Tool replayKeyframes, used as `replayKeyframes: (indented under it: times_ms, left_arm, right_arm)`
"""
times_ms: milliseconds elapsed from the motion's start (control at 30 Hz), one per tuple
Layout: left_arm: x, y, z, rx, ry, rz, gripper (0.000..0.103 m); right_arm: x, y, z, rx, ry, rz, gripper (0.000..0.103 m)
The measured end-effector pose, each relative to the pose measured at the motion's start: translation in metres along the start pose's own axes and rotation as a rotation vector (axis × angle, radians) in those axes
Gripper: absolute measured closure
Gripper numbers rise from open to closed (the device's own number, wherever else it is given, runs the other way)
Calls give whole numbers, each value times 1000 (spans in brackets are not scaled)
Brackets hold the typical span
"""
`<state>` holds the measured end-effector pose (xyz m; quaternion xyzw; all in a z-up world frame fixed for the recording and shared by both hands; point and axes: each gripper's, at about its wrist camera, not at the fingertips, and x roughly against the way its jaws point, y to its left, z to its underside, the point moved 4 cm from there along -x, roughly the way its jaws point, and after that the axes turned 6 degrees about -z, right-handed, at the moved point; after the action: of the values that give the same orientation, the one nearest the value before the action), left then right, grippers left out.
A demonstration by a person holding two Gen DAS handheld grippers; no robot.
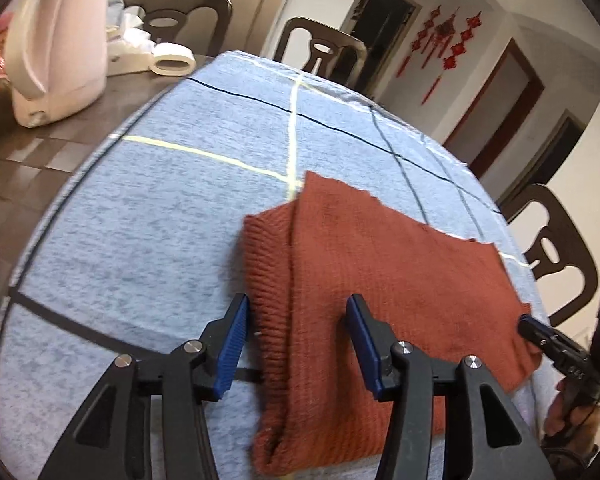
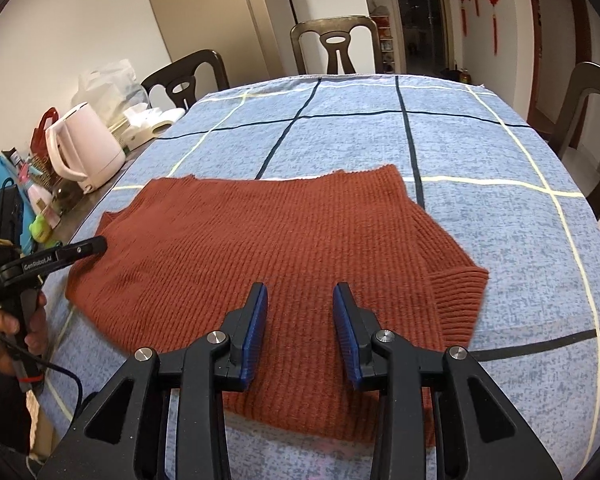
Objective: Fold small clothes
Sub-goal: 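Grasp the sweater side with the left tool, fold it inward, release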
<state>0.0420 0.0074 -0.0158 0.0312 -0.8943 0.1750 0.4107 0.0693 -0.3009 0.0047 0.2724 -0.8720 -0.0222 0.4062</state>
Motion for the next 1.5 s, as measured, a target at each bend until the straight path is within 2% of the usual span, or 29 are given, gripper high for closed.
replayKeyframes:
  times_ms: [67,200,300,367,467,500,633,800,1033,1167,1333,1400,1500]
  left_arm:
    - [0,-4,0,1,-5,8,50]
    - [5,-12,3,19,-9,82,51]
    - [6,-12,5,20,-13,92,51]
    - [3,-12,6,15,-4,68,57]
    - [2,-12,5,13,-3,49,73]
    - [2,-13,4,13,-3,48,82]
    - [7,-15,-2,19,-7,74,87]
    - [25,-38,-14,-16,-39,142,88]
    - [37,-97,-27,-119,-61,257,88]
    - [21,-129,-17,-164,-19,305,88]
    - [-9,-155,10,-208,98,335,88]
    - [-8,-163,17,-233,113,357,84]
    - [6,-169,19,-260,95,397,80]
  right_arm:
    - [-2,0,1,1,7,0,68]
    - [-2,1,3,1,11,-5,68]
    - [-2,0,5,2,14,-7,68]
    - [-3,-1,5,-4,15,-11,68]
    - [-4,-2,4,-5,10,-17,68]
    - [-3,-2,4,-6,9,-18,68]
    - [-1,-3,6,-10,5,-27,68]
    - [4,-6,8,-17,-5,-35,68]
    - [14,-14,10,-51,-29,-52,68]
    - [20,-19,13,-76,-41,-61,68]
    - [25,-24,17,-98,-44,-72,68]
    - [25,-25,17,-102,-43,-77,68]
    - [27,-24,17,-108,-45,-99,68]
